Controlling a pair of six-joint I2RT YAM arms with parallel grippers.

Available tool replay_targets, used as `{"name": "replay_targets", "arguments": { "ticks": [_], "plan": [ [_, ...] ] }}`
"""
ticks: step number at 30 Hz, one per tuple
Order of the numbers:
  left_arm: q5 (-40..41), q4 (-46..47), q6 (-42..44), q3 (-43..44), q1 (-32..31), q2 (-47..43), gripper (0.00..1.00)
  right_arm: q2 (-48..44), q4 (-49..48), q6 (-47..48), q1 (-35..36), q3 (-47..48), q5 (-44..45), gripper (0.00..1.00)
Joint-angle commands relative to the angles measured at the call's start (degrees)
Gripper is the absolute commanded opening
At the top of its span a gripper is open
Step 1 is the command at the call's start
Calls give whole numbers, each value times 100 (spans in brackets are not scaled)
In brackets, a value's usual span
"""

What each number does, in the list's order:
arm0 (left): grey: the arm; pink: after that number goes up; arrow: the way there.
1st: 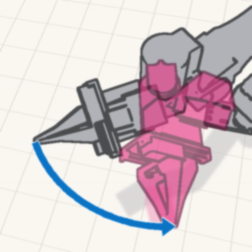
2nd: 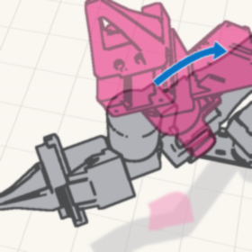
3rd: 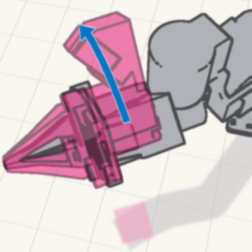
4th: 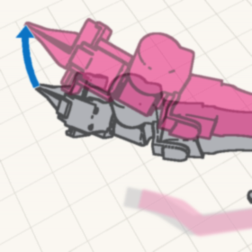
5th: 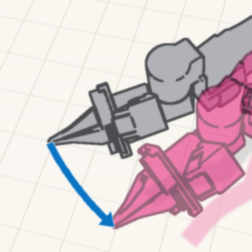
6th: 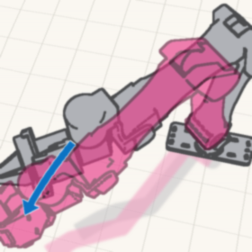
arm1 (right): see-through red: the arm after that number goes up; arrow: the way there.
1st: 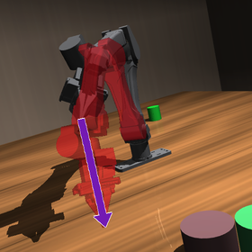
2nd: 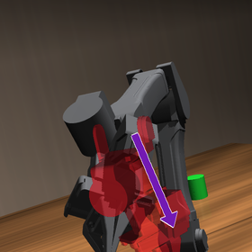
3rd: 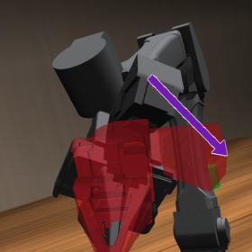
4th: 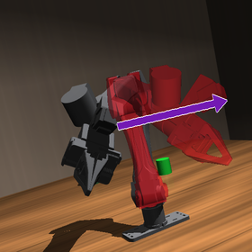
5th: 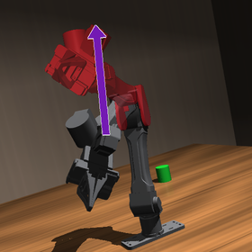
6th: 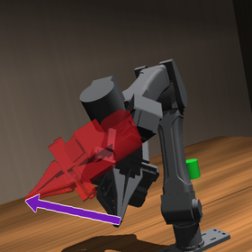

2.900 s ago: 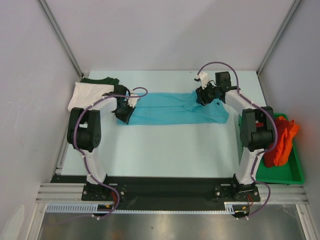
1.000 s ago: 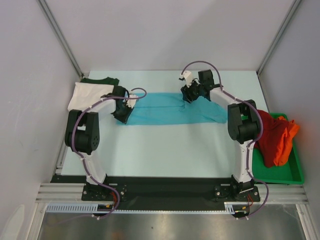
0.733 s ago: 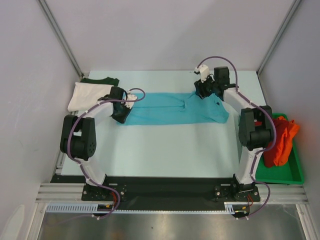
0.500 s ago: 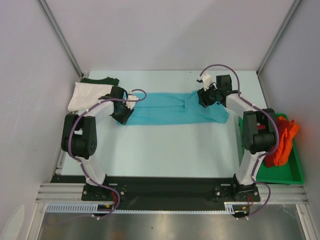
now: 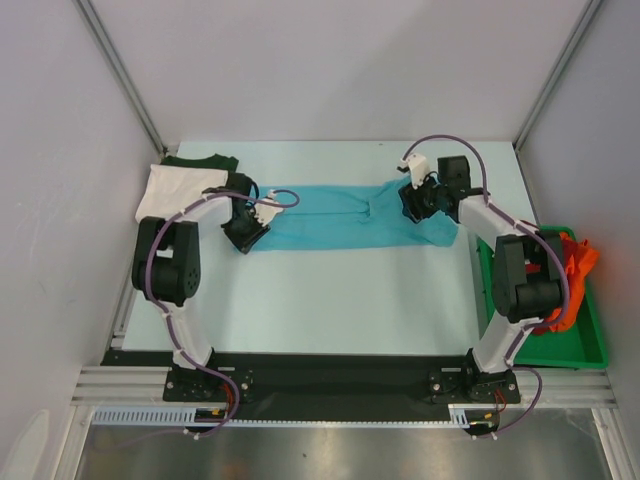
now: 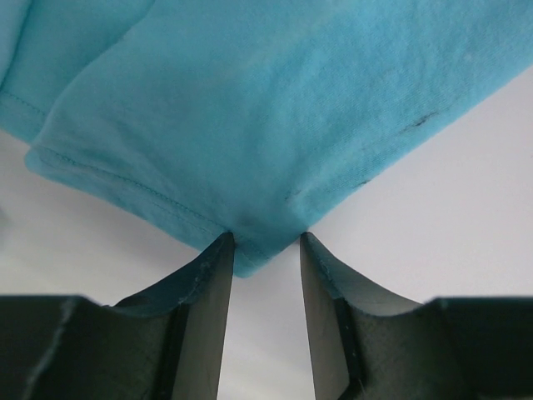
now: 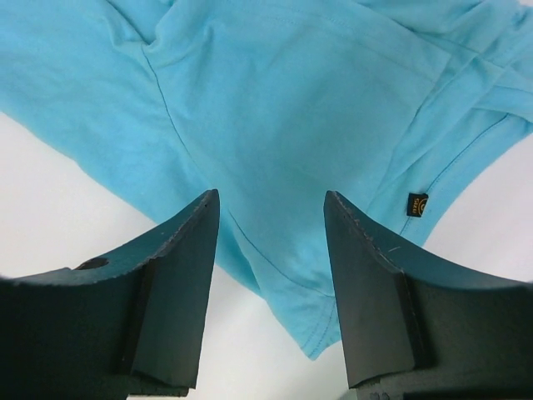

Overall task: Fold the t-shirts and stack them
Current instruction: Fold the tshirt

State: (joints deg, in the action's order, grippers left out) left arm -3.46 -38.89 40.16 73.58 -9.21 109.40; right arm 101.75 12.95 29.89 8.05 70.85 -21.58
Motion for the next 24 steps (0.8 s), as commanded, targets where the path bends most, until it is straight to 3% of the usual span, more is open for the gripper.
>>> {"name": "replay_targets", "arguments": {
  "ticks": [1,4,7,10,11,14,24],
  "plan": [
    [74,-259,430,165,42,90,44,-349,-82,105,-49,-106,58,59],
    [206,-311,571,209,34,230,44,-411,-100,131,-67,-229,66,59],
    [320,-215,651,78,34,266,37,-490,-152,157,-76,-361,136,59],
    [329,4,677,-221,-19,161,23,-499,-266,114,-111,-493,198,59],
    [468,92,668,-300,-45,134,12,-455,-354,27,-172,-502,216,60],
    [426,-3,598,-441,-124,72,0,-271,-460,-71,-286,-406,242,60],
    [390,-408,344,-889,-449,-639,0,1073,-680,-265,-436,956,479,60]
  ]
}}
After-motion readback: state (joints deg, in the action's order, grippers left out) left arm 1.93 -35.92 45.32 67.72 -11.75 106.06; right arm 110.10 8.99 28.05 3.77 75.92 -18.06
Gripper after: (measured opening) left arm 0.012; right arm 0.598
